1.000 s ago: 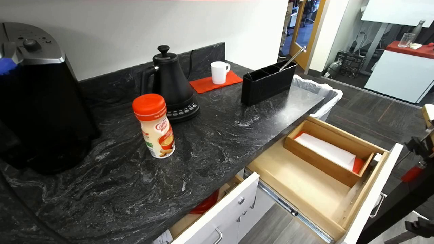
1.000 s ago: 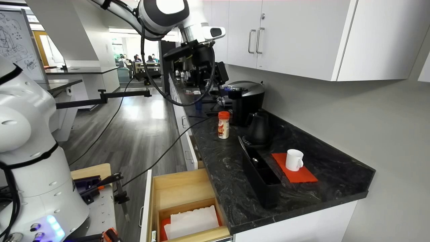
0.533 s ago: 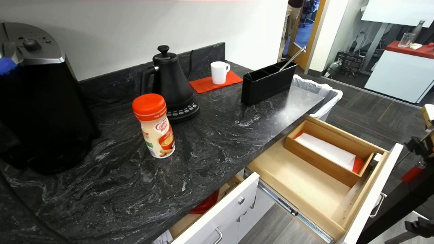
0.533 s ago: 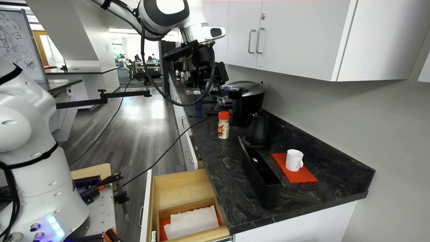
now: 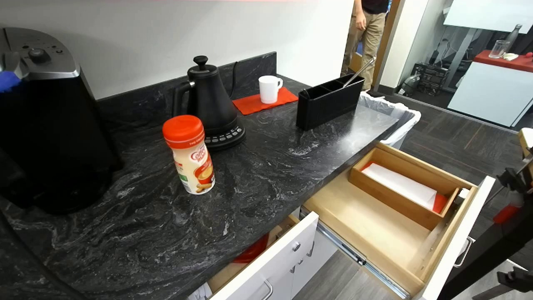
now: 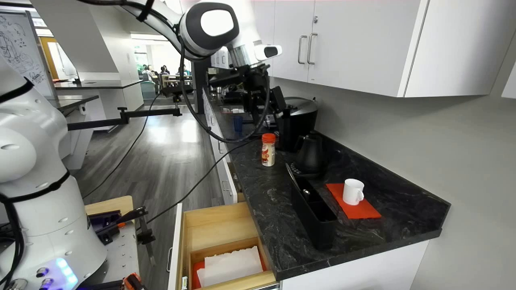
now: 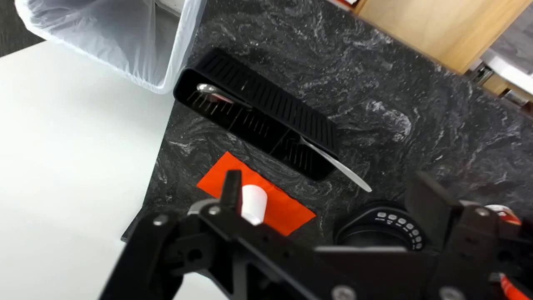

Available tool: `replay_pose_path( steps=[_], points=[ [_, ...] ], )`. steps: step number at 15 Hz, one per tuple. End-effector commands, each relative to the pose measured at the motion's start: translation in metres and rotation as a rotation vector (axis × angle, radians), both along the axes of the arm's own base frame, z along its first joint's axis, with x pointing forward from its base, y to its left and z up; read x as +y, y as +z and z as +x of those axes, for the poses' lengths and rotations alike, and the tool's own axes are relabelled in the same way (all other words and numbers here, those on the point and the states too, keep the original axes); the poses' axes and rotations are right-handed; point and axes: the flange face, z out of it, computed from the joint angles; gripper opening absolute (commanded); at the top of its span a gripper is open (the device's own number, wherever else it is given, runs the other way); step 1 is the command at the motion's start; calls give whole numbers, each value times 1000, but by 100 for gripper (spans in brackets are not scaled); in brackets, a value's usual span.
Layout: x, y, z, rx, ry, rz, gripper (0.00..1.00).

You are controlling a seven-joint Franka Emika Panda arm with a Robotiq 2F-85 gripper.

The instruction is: Remove the kitchen knife from the utensil holder and put it in the box that is in the open drawer

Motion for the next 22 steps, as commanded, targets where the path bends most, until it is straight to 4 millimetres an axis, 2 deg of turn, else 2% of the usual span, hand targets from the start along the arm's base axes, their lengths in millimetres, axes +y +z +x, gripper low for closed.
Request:
replay_pose_path(
  steps=[1,5,8,10,17,22],
  points=[
    [-36,-25,33,-92,-68,15,100],
    [-68,-49,59,-163,-197,66,100],
    [-83,-69,71,-176,-322,106,100],
    [-85,-79,71,-175,-386,131,100],
    [-63,-108,76,-169,-570,153,100],
    [-48,-111,77,-183,-675,140,100]
  ],
)
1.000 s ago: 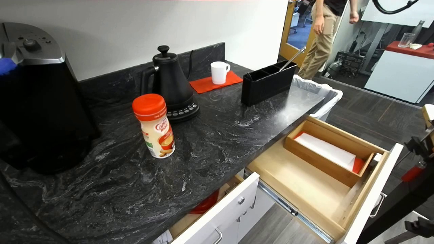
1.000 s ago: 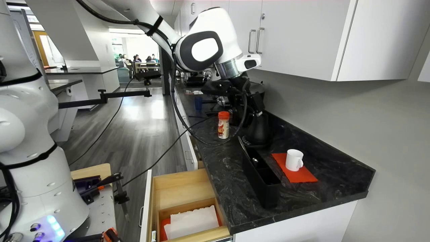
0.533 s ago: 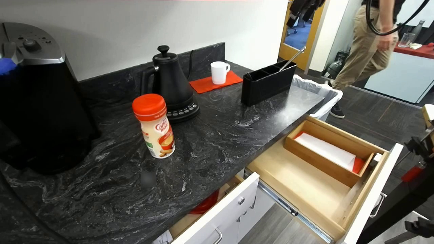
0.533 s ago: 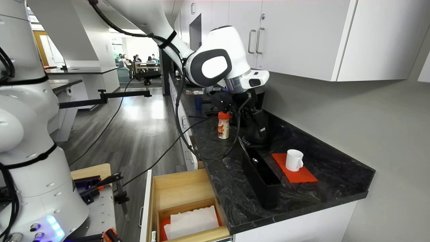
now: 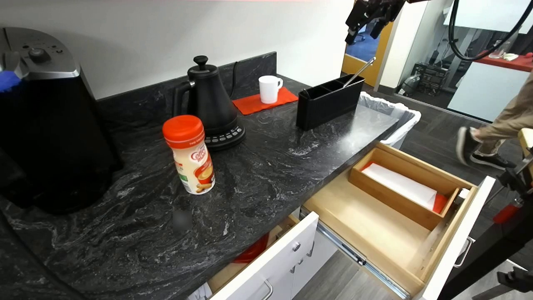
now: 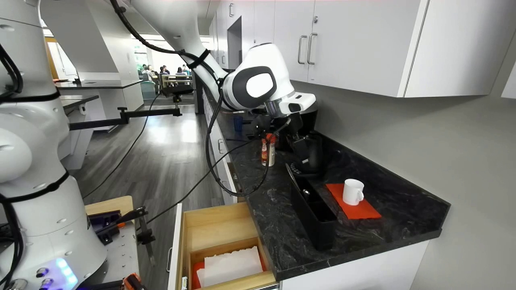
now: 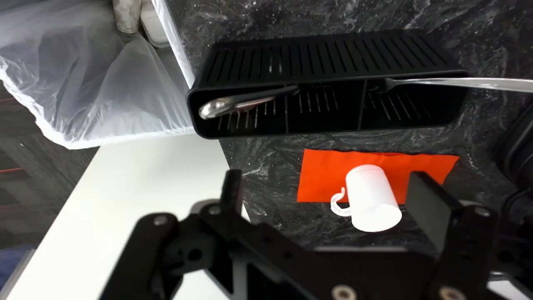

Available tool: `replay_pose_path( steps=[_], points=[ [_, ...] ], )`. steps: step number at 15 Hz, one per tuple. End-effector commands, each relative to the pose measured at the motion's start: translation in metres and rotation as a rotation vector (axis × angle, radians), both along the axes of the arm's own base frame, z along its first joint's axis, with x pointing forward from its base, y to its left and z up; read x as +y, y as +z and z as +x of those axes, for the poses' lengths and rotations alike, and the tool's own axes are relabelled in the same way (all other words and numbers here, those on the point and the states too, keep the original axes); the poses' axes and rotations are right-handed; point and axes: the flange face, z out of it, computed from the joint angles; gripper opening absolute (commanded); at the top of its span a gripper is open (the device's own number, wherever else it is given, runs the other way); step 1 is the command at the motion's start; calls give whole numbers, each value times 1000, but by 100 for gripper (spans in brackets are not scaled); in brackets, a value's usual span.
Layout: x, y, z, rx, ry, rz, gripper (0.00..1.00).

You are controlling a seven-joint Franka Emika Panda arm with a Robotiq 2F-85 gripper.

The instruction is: Remove the kitchen knife from the utensil holder and put it in the box that is in the open drawer

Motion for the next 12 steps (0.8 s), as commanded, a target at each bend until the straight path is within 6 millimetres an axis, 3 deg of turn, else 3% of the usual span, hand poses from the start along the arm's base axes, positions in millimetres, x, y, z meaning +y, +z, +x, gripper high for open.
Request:
replay_pose_path(
  steps=[1,6,9,12],
  points=[
    [4,3,-2,-14,-104,3,100],
    [11,3,-9,-4,-238,1,100],
    [32,-1,-4,-31,-341,-8,100],
    [77,-14,4,-50,-421,12,100]
  ],
)
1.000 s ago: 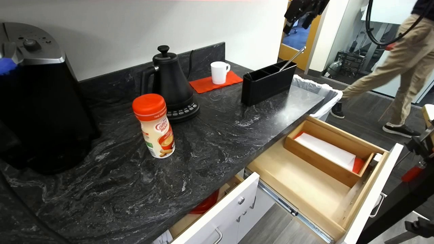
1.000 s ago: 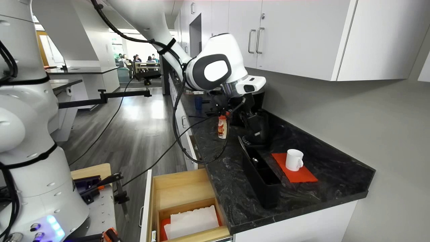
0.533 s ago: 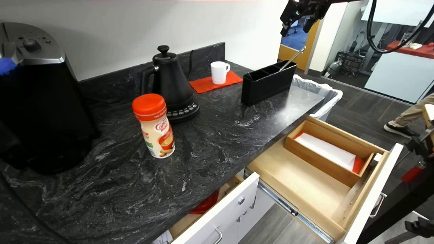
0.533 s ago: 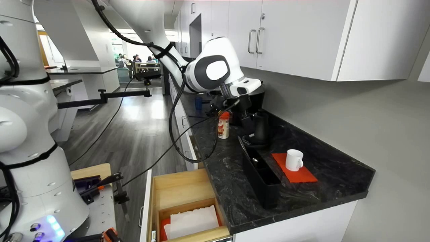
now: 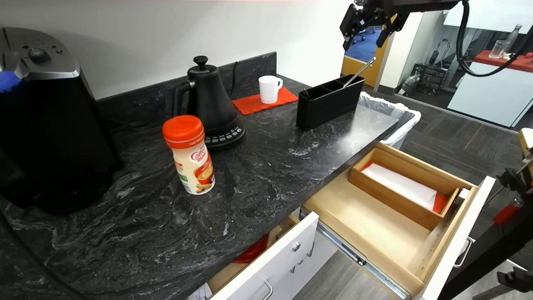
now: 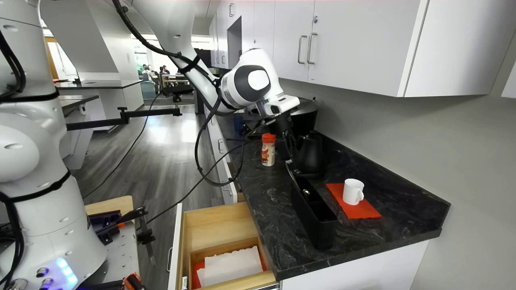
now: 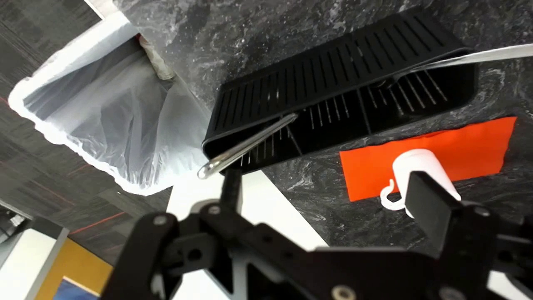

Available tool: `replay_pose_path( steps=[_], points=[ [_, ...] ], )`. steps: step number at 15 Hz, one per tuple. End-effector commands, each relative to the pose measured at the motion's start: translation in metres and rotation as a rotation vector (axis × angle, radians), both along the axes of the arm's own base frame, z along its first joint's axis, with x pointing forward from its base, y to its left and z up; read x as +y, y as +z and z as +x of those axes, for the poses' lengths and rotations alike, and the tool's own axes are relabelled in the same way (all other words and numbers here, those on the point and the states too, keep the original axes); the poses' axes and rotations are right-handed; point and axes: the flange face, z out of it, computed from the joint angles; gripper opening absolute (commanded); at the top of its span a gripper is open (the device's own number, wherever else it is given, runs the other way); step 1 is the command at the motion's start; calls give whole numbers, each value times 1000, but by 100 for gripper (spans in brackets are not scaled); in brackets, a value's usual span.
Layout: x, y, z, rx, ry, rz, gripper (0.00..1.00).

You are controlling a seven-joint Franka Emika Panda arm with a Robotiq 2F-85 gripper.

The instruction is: Remove the kitchen knife from the utensil holder and put it in the box that is in the open drawer

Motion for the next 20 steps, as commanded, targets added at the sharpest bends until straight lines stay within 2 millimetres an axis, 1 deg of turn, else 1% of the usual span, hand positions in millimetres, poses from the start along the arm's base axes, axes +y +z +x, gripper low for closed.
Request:
replay_pose_path(
  steps=[1,3,4,6,7,8,12,17,20],
  points=[
    [52,-5,6,-33,-92,-3,100],
    [82,-13,5,-64,-105,-7,100],
    [92,-15,3,-77,-114,-12,100],
    [103,-18,-1,-107,-125,-39,100],
    [102,-19,-3,-119,-133,-62,100],
    [97,-20,-7,-128,-147,-80,100],
    [70,-24,-17,-145,-217,-143,100],
    [39,-38,-30,-157,-293,-172,100],
    [17,-47,-43,-170,-347,-185,100]
  ],
)
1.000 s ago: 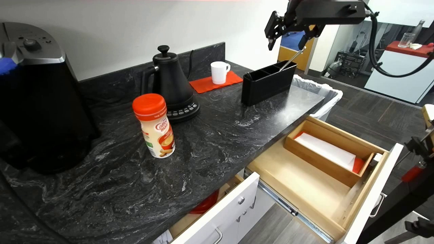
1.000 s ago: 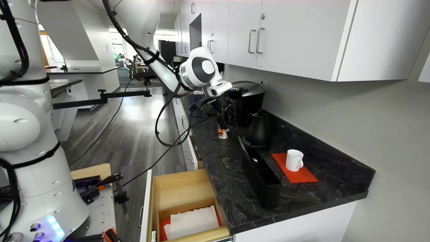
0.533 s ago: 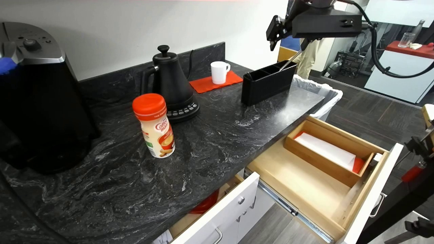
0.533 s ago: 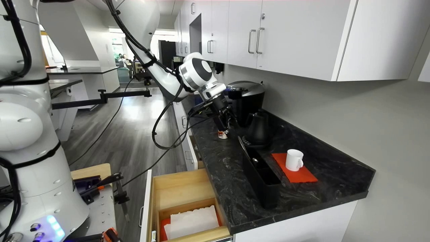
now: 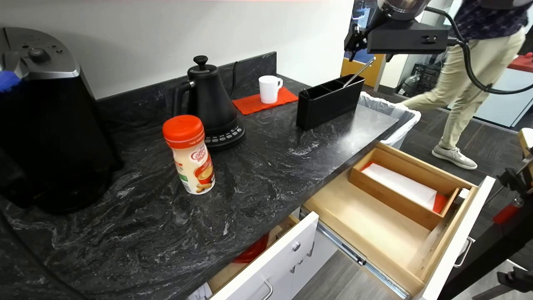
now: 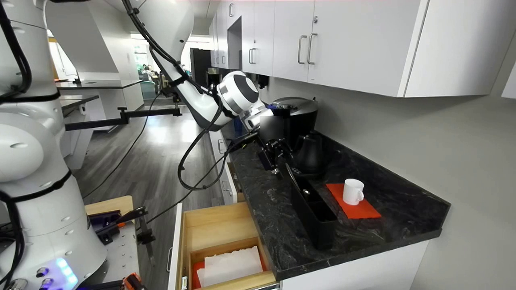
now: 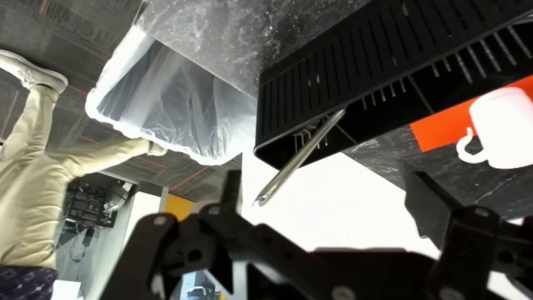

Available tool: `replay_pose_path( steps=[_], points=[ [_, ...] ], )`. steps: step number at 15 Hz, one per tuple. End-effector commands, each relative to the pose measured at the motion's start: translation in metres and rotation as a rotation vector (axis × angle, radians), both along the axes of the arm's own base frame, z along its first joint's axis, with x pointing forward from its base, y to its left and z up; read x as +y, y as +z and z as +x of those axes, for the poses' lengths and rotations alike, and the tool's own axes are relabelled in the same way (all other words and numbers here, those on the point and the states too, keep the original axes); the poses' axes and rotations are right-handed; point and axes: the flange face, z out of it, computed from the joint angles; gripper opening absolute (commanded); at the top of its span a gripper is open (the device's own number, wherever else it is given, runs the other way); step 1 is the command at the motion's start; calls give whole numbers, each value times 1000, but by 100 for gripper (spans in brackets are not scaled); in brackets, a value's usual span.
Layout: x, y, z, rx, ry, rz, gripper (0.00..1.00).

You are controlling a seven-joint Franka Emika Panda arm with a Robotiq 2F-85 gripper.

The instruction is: Remove the kitchen knife from the utensil holder and put it in the box that is in the open drawer

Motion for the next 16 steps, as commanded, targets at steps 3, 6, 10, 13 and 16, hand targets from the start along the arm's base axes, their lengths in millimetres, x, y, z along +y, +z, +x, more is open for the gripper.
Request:
replay_pose_path(
  steps=[3,6,10,13,16],
  points=[
    [-33,-3,-25,-73,-90,-64,100],
    [-38,-7,-20,-123,-142,-94,100],
    [-35,-14,-12,-167,-181,-107,100],
    [-42,-23,-8,-167,-190,-137,100],
    [-41,-24,-11,-136,-179,-125,100]
  ],
)
